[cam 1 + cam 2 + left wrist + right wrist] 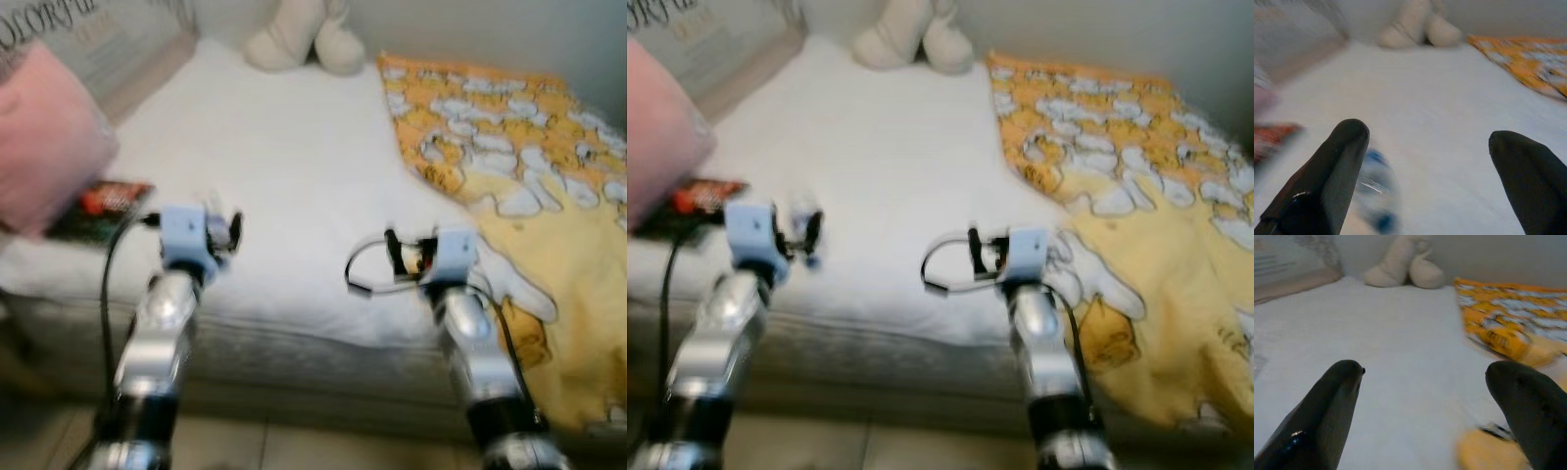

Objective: Clean up the room

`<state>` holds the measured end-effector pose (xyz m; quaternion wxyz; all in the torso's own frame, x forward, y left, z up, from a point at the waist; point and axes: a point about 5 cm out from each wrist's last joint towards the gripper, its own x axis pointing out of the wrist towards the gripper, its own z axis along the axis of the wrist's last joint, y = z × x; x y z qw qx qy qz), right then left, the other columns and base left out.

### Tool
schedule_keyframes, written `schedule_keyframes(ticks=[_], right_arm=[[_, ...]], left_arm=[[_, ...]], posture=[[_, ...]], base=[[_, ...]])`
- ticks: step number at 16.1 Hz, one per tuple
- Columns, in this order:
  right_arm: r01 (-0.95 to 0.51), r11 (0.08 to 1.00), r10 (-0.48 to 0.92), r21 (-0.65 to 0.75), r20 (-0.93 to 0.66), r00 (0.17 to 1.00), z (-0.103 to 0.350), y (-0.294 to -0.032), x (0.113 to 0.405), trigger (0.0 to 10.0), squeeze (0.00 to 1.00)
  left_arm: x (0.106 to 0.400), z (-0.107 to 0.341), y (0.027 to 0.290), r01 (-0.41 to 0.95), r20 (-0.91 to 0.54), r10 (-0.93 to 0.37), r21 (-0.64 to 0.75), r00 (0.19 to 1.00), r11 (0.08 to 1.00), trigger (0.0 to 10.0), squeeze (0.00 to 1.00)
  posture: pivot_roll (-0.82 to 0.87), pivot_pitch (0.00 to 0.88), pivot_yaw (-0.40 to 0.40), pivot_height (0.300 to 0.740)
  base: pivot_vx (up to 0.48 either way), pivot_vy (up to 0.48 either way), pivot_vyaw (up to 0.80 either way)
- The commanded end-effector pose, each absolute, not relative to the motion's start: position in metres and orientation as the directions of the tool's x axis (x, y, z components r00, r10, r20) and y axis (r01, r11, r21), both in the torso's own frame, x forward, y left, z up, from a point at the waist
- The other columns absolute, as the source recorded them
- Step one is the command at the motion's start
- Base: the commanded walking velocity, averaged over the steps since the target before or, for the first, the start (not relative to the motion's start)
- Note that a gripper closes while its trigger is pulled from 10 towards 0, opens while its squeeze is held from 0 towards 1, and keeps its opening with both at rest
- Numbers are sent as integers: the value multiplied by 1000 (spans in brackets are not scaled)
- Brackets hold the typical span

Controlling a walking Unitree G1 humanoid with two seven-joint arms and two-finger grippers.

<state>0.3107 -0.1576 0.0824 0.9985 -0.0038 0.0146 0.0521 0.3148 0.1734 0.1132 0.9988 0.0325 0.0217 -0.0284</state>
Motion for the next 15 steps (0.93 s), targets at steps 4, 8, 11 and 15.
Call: schedule_keyframes(ticks=[4, 8, 11, 15], right_arm=[[-59, 998, 59, -7, -29, 998, 81, -166, 307, 10000, 0], [-59, 998, 58, -14, -29, 998, 81, -165, 306, 10000, 0], [-43, 999, 43, 2, -14, 999, 83, -163, 310, 10000, 0], [-19, 1000, 19, 14, -8, 1000, 81, -161, 307, 10000, 8]], left_arm=[[328, 116, 168, 119, -46, -115, 102, 992, 988, 10000, 0], [335, 115, 160, 145, -39, -142, 106, 989, 984, 10000, 0], [341, 115, 159, 120, -42, -116, 96, 992, 988, 10000, 0], [347, 115, 149, 154, -59, -148, 108, 987, 982, 10000, 0]], posture=[[-16, 0, -47, 740], [-36, 0, -41, 740], [-42, 0, -17, 740], [-55, 0, 13, 740]], base=[[0, 0, -756], [0, 0, -756], [0, 0, -756], [0, 476, -755]])
